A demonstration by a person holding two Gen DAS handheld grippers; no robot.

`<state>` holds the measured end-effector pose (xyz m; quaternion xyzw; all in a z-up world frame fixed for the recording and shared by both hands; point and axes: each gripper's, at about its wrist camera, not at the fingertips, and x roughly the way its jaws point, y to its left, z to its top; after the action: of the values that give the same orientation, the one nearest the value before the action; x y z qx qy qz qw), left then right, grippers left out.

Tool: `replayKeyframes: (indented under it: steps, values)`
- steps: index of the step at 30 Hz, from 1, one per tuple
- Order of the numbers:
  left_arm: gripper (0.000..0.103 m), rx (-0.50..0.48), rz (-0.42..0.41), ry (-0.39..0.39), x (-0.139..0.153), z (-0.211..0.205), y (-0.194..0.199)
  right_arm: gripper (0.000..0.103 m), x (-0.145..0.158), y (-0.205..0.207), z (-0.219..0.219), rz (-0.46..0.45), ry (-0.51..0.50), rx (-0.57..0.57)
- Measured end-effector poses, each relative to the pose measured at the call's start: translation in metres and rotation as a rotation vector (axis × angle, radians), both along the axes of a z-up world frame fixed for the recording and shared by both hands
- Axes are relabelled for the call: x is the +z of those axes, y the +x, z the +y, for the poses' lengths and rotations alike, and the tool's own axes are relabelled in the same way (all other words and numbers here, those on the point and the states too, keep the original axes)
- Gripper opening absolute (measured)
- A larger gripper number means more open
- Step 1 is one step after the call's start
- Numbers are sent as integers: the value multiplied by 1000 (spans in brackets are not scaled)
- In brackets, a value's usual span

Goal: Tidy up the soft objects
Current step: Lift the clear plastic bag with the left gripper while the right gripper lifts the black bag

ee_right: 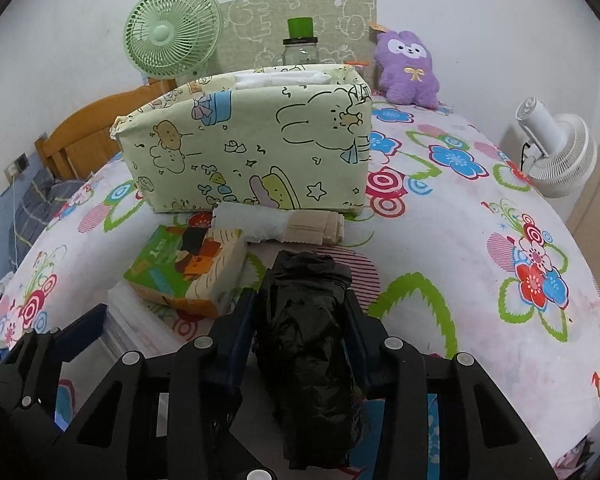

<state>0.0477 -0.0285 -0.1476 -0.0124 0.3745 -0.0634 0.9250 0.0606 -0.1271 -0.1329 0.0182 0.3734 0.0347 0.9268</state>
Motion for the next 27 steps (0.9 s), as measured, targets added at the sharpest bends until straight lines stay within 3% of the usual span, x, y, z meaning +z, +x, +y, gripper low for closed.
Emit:
replayKeyframes:
  steps: [27]
  values:
    - [95,5,-71,-18,29,5,-18,42,30,-19,4,-77,-9,10]
